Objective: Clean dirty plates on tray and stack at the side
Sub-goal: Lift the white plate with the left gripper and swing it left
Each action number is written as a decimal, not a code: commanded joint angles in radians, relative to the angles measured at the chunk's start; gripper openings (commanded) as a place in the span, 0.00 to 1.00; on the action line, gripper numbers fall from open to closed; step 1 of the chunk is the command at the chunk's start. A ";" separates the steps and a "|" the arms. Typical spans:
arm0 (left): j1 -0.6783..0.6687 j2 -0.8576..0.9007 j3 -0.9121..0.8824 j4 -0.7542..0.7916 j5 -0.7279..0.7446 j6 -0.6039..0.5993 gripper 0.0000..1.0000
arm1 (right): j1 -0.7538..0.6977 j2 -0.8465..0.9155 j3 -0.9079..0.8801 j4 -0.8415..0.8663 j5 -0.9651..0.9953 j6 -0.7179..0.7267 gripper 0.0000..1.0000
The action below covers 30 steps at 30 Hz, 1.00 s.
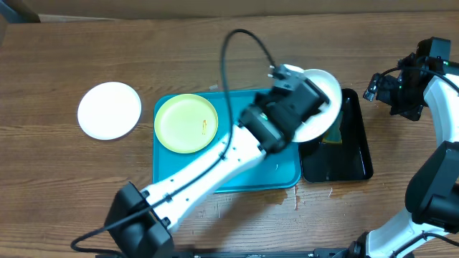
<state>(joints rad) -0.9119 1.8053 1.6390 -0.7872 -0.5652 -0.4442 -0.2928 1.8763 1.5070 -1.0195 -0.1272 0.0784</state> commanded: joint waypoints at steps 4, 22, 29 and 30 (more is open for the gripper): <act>-0.131 0.014 0.026 0.068 -0.319 0.123 0.04 | 0.002 -0.020 0.016 0.003 -0.005 0.004 1.00; -0.273 0.014 0.026 0.248 -0.595 0.344 0.04 | 0.002 -0.020 0.016 0.003 -0.005 0.004 1.00; -0.276 0.014 0.026 0.254 -0.622 0.344 0.04 | 0.002 -0.020 0.016 0.003 -0.005 0.004 1.00; -0.277 0.014 0.026 0.254 -0.622 0.344 0.04 | 0.002 -0.020 0.016 0.003 -0.005 0.004 1.00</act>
<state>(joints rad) -1.1870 1.8053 1.6394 -0.5419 -1.1435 -0.1078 -0.2928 1.8763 1.5070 -1.0187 -0.1268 0.0784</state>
